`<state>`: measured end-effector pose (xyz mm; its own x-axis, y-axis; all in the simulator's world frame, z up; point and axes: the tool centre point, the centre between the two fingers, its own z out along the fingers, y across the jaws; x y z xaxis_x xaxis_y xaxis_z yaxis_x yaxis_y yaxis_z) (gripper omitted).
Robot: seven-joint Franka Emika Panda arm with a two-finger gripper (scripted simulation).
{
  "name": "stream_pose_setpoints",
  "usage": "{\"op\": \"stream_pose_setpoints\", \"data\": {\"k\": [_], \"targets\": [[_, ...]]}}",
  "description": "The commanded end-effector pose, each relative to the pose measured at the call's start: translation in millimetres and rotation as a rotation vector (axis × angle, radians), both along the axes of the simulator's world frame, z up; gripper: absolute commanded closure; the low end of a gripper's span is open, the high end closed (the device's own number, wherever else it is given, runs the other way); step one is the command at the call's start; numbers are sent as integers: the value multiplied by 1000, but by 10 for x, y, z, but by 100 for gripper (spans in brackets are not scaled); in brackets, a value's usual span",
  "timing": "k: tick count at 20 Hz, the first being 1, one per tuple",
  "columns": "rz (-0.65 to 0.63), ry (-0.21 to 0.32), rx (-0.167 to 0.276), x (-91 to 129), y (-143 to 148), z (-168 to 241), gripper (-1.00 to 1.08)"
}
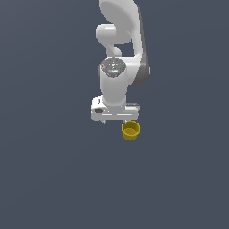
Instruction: Pick up the object and move it to a goal position.
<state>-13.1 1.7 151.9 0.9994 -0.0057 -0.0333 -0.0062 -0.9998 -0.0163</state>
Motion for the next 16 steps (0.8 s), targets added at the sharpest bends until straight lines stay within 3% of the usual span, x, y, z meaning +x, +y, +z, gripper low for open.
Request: {"op": "stream_pose_setpoints", "data": {"k": [1,16], "targets": [[0,0,0,0,0,0,-20],[-37,6,25,-11,111,-44,-20]]}}
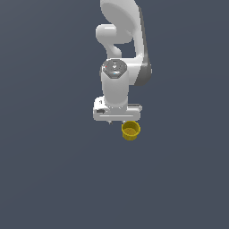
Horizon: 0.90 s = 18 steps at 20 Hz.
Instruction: Pick up the object and move it to a goal position.
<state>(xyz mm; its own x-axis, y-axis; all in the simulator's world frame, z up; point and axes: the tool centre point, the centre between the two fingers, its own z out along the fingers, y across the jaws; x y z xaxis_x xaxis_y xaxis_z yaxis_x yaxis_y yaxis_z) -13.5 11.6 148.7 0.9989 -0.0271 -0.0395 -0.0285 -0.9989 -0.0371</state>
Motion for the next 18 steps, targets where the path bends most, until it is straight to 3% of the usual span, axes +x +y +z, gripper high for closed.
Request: {"op": "stream_pose_setpoints", "data": {"k": [1,9,18], "targets": [[-28,0,8,-14,24,-22,-20],[-204,6,54,-101,152,-143,-20],[-525,31,122,-267,333,-348,-20]]}}
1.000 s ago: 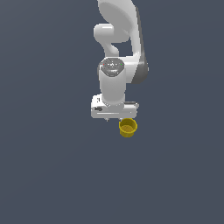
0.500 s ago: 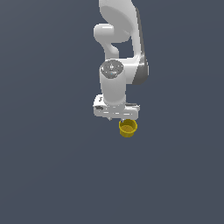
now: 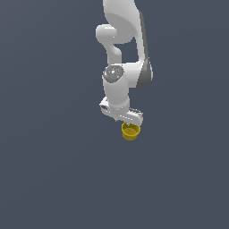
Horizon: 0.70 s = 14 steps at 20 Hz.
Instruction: Pick up the object and move it to a goal position.
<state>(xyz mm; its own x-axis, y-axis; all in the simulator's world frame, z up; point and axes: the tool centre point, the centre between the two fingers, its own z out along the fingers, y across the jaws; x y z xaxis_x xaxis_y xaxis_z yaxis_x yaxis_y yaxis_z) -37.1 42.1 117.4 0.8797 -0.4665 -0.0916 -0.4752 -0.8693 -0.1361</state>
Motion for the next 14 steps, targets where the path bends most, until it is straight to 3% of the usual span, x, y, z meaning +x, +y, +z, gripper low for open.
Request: {"op": "stream_pose_setpoints", "data": {"k": [1,8,14], "targets": [[-96,11,19,-51,45,-58,-20],[-333,43,59,-184,131,-197,-20],[-463,63,77,-261,164,-272,-20]]}}
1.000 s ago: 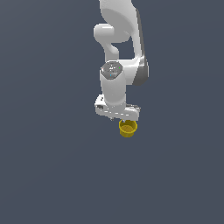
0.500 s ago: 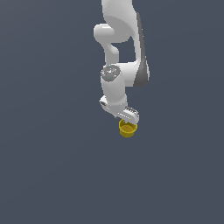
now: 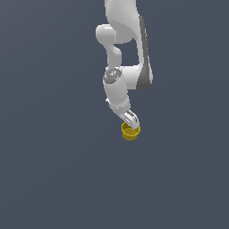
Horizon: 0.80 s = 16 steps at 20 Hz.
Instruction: Pick up the object and move it to a goal position.
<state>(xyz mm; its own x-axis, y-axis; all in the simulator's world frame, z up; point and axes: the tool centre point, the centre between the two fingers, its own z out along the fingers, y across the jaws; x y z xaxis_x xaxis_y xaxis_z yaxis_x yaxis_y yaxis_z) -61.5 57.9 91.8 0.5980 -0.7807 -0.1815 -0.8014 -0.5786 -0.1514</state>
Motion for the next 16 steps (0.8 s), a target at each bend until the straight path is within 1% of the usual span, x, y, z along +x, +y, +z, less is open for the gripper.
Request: {"op": "stream_pose_setpoints", "data": {"k": [1,6,11,16], "targets": [[-46,7,6,-26,10,-24,-20],[-91,15,12,-54,18,-49,-20],[-88,15,12,-53,24,-63,-20],[-92,16,12,-55,60,-215,-20]]}}
